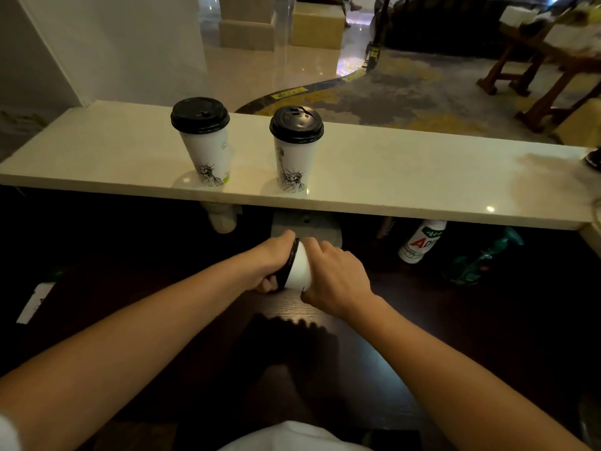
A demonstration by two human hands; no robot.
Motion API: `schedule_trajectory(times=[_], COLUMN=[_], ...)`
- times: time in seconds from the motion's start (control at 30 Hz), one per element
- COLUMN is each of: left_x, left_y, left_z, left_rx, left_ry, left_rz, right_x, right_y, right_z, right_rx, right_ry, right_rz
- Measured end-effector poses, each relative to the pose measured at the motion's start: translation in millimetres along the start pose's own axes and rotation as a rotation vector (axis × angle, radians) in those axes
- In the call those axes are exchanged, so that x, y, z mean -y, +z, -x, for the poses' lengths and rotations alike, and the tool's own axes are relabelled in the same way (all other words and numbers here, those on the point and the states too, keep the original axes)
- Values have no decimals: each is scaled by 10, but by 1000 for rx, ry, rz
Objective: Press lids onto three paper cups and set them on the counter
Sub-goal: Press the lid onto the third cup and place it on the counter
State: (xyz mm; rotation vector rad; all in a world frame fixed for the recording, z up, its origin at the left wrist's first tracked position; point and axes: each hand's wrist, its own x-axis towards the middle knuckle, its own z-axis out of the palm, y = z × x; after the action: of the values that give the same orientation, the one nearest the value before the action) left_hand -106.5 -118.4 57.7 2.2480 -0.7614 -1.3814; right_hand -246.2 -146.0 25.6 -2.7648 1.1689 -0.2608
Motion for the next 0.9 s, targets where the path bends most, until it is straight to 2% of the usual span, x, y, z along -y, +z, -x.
schedule_trajectory(times=[0.07, 0.13, 0.17, 0.23, 0.27, 0.3, 0.4, 0.47, 0.73, 0.9], left_x=[-13, -25, -18, 15, 51, 83, 105, 94, 94, 111], left_y=[-1, 6, 3, 2, 9, 15, 67, 117, 165, 183], left_z=[-38, -56, -77, -60, -41, -27, -24, 8, 129, 156], left_rx=[34, -74, -153, -246, -257, -242, -84, -31, 8, 13], left_ry=[-21, 100, 221, 521, 627, 651, 477, 396, 457, 473], left_rz=[18, -119, -230, -311, -243, -81, 428, 575, 631, 628], right_x=[-16, -26, -27, -35, -39, -56, -88, -75, -39, -29], right_y=[37, 48, 44, 18, -4, -2, 31, 40, 60, 44], right_z=[7, 24, 33, 46, 44, 34, -19, -31, 35, 50], right_rx=[-29, -81, -93, -64, -49, -52, -91, -92, -76, -79], right_ry=[6, 50, 91, 243, 322, 379, 404, 395, 383, 374], right_rz=[15, -25, -99, -423, -622, -786, -1059, -1150, -1374, -1401])
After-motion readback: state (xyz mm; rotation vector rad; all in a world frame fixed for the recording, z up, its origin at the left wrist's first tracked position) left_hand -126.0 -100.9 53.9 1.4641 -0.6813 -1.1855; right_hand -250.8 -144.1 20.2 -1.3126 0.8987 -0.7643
